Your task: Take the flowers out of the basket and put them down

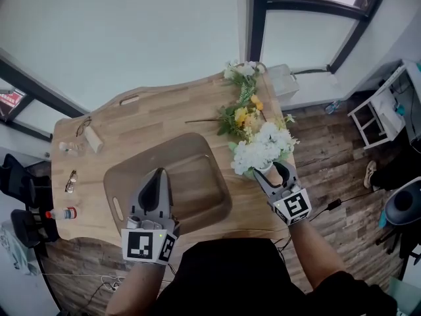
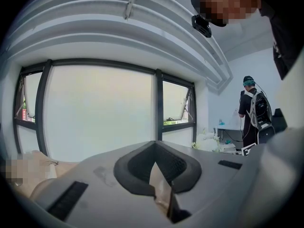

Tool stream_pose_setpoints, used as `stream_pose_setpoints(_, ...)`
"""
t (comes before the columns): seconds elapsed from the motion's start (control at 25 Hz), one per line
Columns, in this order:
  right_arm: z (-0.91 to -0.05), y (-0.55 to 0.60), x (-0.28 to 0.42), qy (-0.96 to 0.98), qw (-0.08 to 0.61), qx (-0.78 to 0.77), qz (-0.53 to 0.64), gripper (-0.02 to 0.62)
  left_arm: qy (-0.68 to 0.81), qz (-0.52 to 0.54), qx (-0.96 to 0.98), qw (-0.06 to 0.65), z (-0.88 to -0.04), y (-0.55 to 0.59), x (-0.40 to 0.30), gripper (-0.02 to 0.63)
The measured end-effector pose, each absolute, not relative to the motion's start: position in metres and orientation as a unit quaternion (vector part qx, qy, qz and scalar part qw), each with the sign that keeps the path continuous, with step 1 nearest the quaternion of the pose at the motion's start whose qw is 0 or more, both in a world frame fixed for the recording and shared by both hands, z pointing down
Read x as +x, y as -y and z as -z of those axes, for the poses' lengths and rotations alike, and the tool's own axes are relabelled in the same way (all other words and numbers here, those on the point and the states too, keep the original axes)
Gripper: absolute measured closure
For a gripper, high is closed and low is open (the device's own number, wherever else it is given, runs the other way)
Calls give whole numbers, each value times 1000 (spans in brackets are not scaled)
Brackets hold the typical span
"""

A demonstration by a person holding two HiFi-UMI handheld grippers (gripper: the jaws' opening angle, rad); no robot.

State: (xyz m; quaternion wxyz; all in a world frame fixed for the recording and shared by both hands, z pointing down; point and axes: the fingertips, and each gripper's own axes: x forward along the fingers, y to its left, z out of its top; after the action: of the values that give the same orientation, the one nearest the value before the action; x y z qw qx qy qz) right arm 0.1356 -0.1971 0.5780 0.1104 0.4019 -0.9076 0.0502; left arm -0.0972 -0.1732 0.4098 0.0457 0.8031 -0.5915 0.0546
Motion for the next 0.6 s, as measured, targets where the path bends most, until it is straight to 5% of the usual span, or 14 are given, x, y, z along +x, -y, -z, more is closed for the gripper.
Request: stream_pose_setpoints(0.6, -541, 173, 146, 901, 129, 410, -53, 342, 612, -7, 790, 35, -380, 155, -117, 606)
